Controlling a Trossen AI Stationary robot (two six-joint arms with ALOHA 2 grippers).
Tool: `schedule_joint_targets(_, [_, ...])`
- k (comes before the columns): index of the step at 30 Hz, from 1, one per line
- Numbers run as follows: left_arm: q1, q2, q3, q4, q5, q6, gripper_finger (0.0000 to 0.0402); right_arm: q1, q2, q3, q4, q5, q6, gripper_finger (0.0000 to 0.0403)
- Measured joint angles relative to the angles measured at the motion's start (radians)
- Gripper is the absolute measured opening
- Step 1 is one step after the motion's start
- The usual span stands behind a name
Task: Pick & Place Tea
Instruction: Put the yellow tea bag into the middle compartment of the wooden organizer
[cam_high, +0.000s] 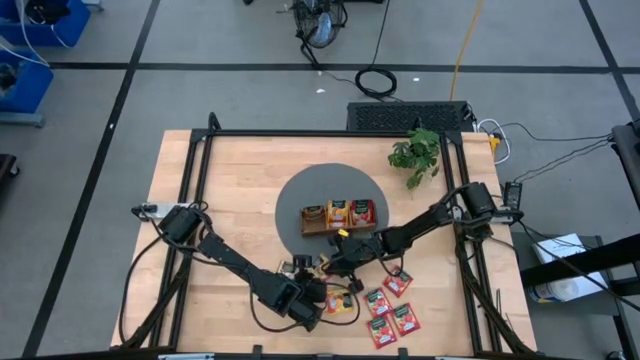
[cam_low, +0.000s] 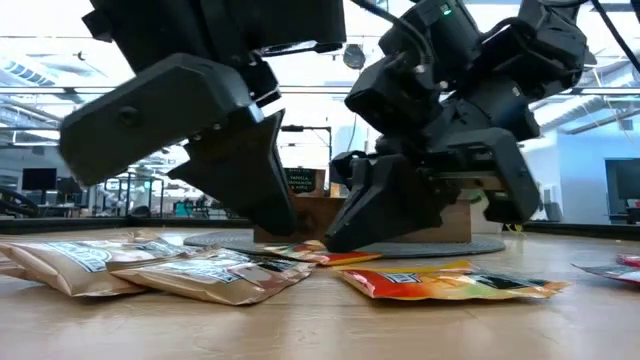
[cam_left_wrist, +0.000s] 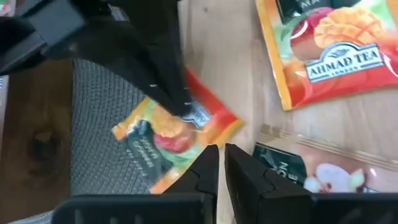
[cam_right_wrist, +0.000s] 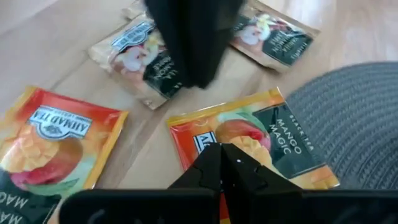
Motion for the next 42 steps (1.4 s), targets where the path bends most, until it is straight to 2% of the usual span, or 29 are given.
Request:
schedule_joint_targets(7, [0.000,0.000,0.000,-0.002,0.001,0.007,0.0035,0.005,-0.007,0.001,-0.048,0.011,0.163,0.0000])
schedule_joint_targets(11, [0.000,0.000,0.000,0.002,0.001,0.002,0.0035,0.047,-0.007,0.001,-0.051,0.100,0.234,0.0000])
schedule_joint_targets(13, [0.005,0.000,0.000,0.004,0.002,-0.007,0.0035,0.070,-0.007,0.001,-0.054,0.125,0.243,0.0000])
schedule_joint_targets(21, [0.048,0.000,-0.023,0.032,0.028,-0.046,0.0035,0.126,-0.007,0.001,-0.056,0.116,0.294,0.0000])
schedule_joint_targets(24, [0.062,0.000,-0.041,0.058,0.066,-0.050,0.0035,0.131,-0.006,0.000,-0.061,0.149,0.309,0.0000])
schedule_joint_targets(29, [0.073,0.000,-0.058,0.095,0.072,-0.033,0.0035,0.132,-0.006,0.000,-0.084,0.195,0.330,0.0000])
schedule_joint_targets(42, [0.118,0.001,-0.059,0.156,0.103,0.023,0.0035,0.167,-0.005,-0.001,-0.059,0.181,0.374,0.0000])
